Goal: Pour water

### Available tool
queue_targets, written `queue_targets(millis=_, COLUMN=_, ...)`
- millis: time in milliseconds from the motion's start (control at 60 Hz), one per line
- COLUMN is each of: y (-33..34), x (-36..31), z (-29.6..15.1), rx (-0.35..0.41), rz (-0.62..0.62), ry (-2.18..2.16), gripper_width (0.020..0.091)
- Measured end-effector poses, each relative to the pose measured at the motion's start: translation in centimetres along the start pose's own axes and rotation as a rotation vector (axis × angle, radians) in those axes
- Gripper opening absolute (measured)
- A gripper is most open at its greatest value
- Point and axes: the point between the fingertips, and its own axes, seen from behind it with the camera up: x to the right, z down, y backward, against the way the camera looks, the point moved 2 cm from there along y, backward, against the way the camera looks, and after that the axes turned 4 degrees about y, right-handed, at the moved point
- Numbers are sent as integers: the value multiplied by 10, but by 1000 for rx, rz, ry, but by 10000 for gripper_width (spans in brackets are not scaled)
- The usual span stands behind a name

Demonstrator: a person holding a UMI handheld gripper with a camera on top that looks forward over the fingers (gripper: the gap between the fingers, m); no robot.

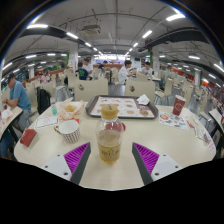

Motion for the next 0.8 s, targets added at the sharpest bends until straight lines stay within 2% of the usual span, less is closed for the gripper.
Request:
queue_targets(millis=67, y=-25, x=-6, z=-7, rx=38, rz=0, ry=11, gripper_width=826)
queue_targets(millis=133, y=-43, x=-5, z=-8, rx=47, rz=21, ry=3, gripper_width=748)
queue_targets(millis=183, y=-54, x=-3, z=-9, rx=56, rz=35, ry=-21, gripper_width=643)
queue_targets(millis=217, y=-59, x=-3, z=-9, rx=60, rz=41, ry=-35, gripper_width=514)
queue_targets(millis=383, y=-61, x=0, z=-12, rx=71, rz=86, ry=-55, gripper_width=399)
queue_targets(millis=467, y=-56, x=1, z=-16, rx=52, rz=96, ry=-49, gripper_width=399)
queue_targets(millis=567, y=-47, x=13, z=-36, rx=50, rz=166, ry=34, gripper_width=398)
queue_targets(millis=800, y=-33, x=46, z=-117, rx=40, rz=427, ry=491, gripper_width=396)
